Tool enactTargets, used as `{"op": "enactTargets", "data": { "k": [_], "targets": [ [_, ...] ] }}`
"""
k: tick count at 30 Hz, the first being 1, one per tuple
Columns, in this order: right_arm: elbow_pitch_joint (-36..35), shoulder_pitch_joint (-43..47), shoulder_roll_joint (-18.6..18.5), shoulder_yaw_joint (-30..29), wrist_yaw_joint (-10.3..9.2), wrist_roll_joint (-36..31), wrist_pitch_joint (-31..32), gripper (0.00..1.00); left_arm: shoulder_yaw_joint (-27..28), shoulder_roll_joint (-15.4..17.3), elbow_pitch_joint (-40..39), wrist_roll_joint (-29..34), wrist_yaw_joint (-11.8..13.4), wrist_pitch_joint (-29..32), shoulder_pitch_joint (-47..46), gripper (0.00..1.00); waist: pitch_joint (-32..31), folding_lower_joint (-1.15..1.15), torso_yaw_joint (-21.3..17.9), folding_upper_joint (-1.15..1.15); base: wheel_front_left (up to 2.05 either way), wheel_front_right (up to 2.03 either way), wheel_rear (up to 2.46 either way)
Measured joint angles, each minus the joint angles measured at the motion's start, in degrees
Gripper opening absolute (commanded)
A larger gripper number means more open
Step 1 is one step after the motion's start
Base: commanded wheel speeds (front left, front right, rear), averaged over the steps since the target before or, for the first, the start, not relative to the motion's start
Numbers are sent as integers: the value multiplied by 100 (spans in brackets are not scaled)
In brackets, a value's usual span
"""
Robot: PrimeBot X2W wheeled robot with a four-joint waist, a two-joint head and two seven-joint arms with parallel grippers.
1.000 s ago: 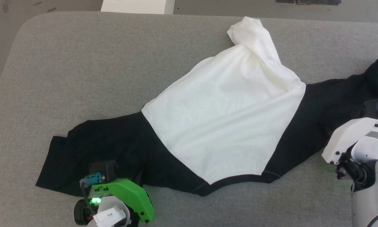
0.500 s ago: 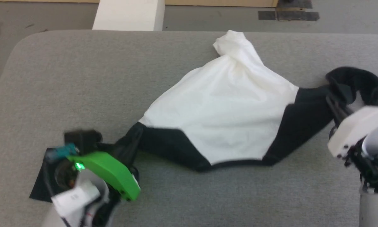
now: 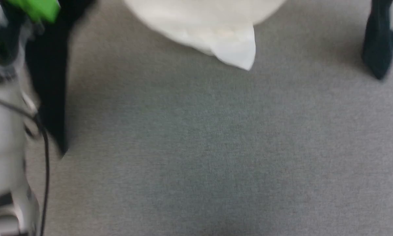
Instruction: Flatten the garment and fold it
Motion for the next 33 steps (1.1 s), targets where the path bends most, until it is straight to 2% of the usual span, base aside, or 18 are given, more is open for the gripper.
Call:
{"op": "enactTargets", "data": {
  "k": [4,9,13,16,21,26,30,33],
  "targets": [
    [545,-1065,53,-15,1,-246,-644,0,41,-32,582,414,179,-582,-1110,0,403,0,-79,0,0,0,0],
    [1105,-2167,204,-90,3,-609,-1653,0,283,-216,1181,561,355,-1597,-2273,0,857,0,-179,0,0,0,0],
    [1361,-2661,243,-92,3,-839,-2398,0,410,-387,1473,531,341,-2192,-2726,0,1081,0,-250,0,0,0,0],
    [1657,-2797,219,-14,3,-837,-2704,0,403,-407,1704,501,242,-2398,-2802,0,1160,0,-265,0,0,0,0],
    [2195,-2575,114,279,3,-553,-2974,0,309,-321,2150,464,64,-2390,-2439,0,1140,0,-194,0,0,0,0],
    [2590,-1668,-40,648,4,-75,-3056,0,-104,-130,2598,772,-175,-2234,-1419,0,1024,0,-131,0,0,0,0],
    [2587,-787,-186,1074,4,509,-2975,0,-272,-36,2739,799,-291,-2027,-557,0,810,-1,-97,0,0,0,0],
    [2324,20,-355,1282,4,973,-2762,0,-413,-3,2677,749,-368,-1724,246,0,581,-1,-74,0,0,0,0]
  ]
}}
